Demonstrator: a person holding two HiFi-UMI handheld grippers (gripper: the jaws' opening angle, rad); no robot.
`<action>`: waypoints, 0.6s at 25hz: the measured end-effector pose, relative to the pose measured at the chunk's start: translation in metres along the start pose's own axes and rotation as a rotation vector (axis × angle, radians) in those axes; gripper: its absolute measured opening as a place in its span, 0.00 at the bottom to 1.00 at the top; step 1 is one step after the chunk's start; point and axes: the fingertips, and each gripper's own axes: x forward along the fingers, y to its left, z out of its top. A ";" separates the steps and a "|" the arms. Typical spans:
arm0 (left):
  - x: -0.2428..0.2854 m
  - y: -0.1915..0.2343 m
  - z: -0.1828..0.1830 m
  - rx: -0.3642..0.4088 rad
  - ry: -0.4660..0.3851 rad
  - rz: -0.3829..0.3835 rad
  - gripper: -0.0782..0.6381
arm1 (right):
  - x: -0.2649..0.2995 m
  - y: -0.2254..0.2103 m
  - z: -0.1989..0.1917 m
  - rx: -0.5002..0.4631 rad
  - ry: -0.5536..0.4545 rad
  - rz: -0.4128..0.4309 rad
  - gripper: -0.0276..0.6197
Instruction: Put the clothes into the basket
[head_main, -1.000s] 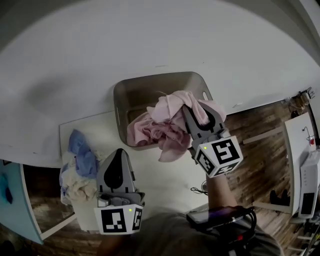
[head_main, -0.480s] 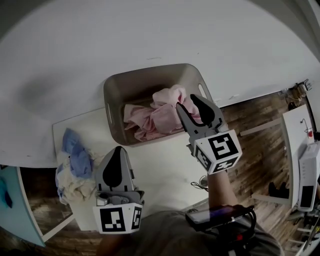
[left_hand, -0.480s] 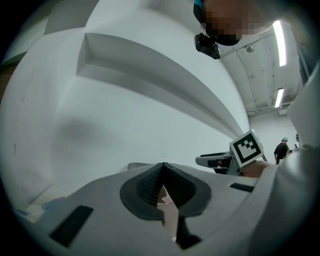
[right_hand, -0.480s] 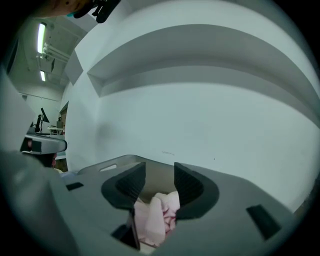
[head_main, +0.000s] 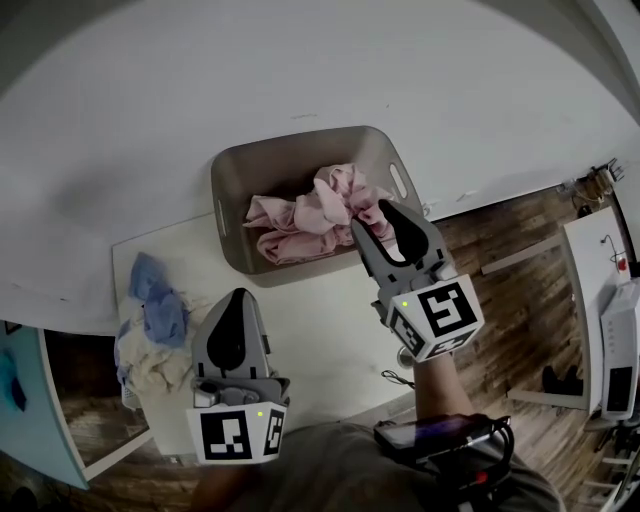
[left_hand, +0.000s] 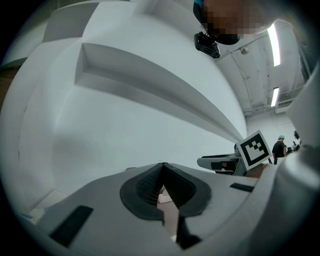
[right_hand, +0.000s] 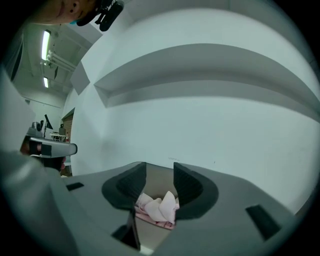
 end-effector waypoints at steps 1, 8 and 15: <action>-0.004 -0.004 0.001 0.004 -0.004 -0.003 0.12 | -0.006 0.004 0.001 -0.002 -0.010 0.003 0.31; -0.037 -0.037 0.010 0.030 -0.032 -0.039 0.12 | -0.064 0.034 0.001 0.019 -0.052 0.039 0.17; -0.082 -0.084 0.020 0.059 -0.074 -0.086 0.12 | -0.141 0.065 0.000 0.011 -0.119 0.057 0.06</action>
